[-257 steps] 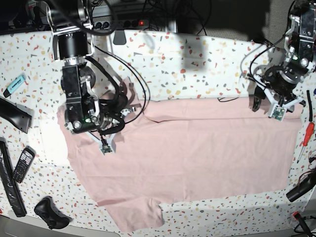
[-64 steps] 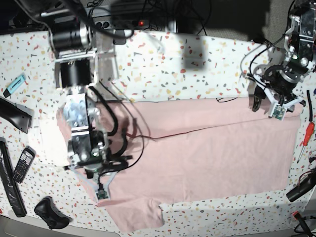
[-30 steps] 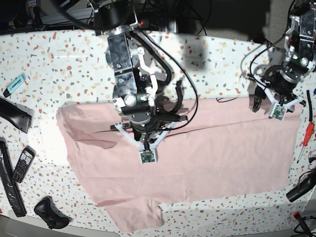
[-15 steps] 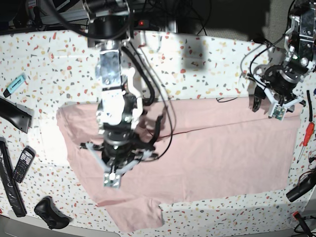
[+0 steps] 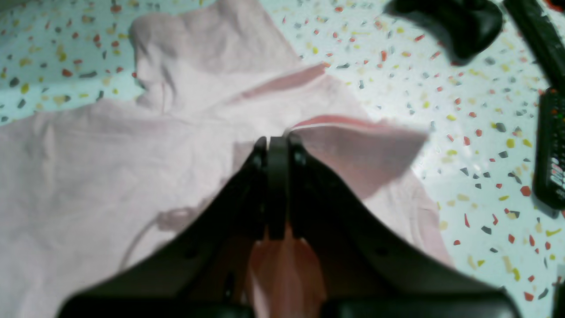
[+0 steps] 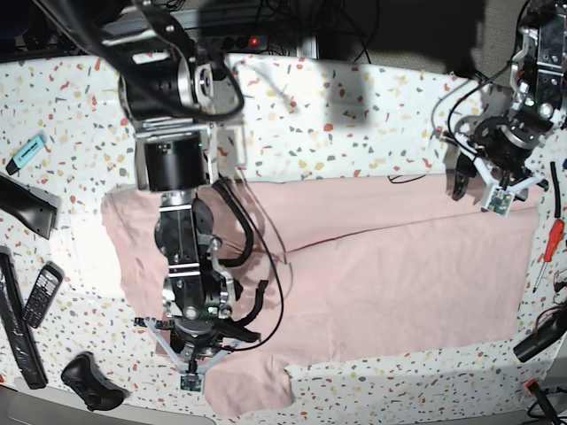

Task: Fold the T-shirt properly
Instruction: 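Pull the held shirt edge with the right gripper back toward its side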

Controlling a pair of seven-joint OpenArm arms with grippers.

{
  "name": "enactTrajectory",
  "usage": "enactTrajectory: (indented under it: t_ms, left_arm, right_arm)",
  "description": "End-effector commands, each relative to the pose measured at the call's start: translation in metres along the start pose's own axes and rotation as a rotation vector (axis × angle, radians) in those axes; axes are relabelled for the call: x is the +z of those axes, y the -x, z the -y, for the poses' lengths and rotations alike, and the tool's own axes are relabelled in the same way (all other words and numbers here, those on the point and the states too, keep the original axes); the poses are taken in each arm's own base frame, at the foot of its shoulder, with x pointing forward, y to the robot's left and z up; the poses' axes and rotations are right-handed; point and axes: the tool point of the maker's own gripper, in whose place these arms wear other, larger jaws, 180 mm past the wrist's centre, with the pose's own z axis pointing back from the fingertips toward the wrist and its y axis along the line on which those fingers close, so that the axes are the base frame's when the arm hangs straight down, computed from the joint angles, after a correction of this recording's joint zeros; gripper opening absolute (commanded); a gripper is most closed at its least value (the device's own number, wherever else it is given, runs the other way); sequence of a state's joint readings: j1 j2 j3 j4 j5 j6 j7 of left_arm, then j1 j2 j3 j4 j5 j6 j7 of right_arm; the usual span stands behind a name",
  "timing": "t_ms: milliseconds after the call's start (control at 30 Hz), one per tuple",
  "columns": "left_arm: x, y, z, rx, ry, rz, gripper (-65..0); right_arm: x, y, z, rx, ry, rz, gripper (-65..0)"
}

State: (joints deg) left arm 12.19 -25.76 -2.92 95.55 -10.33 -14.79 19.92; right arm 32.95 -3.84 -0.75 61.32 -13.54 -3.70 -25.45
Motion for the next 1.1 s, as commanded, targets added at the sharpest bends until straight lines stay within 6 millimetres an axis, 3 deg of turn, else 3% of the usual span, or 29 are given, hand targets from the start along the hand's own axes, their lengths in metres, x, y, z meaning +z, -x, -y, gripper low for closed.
enactTrajectory:
  t_ms: [0, 233, 400, 533, 667, 867, 967, 1067]
  left_arm:
    - [0.002, -0.013, -0.009, -0.012, -0.018, 0.04, -35.4]
    - [0.002, -0.013, -0.009, -0.012, -0.018, 0.04, -35.4]
    - [0.002, -0.013, -0.009, -0.012, -0.018, 0.04, -35.4]
    - [0.002, -0.013, -0.009, -0.013, -0.018, 0.04, -35.4]
    - [0.002, -0.013, -0.009, -0.013, -0.018, 0.041, -35.4]
    - [0.002, -0.013, -0.009, -0.012, -0.018, 0.041, -35.4]
    - [0.002, -0.013, -0.009, -0.012, -0.018, 0.041, -35.4]
    - [0.002, -0.013, -0.009, -0.012, -0.018, 0.041, -35.4]
  right_arm:
    - [-0.001, -0.034, 0.002, -0.003, 0.008, 0.085, -65.0]
    - [-0.018, -0.024, -0.002, 0.022, 0.004, 0.054, -65.0]
    - [-0.019, -0.023, -0.004, 0.016, -0.001, 0.049, -65.0]
    - [-0.019, -0.03, -0.01, 0.026, -0.041, 0.058, -42.0]
    - [-0.019, -0.052, -0.015, 0.04, -0.072, 0.077, -40.3]
    - [-0.022, -0.076, 0.007, 0.018, -0.093, 0.012, -40.4]
    - [-0.024, -0.071, 0.023, 0.04, -0.154, -0.044, -40.4]
    - [-0.03, -0.055, 0.043, 0.054, -0.186, -0.122, -40.4]
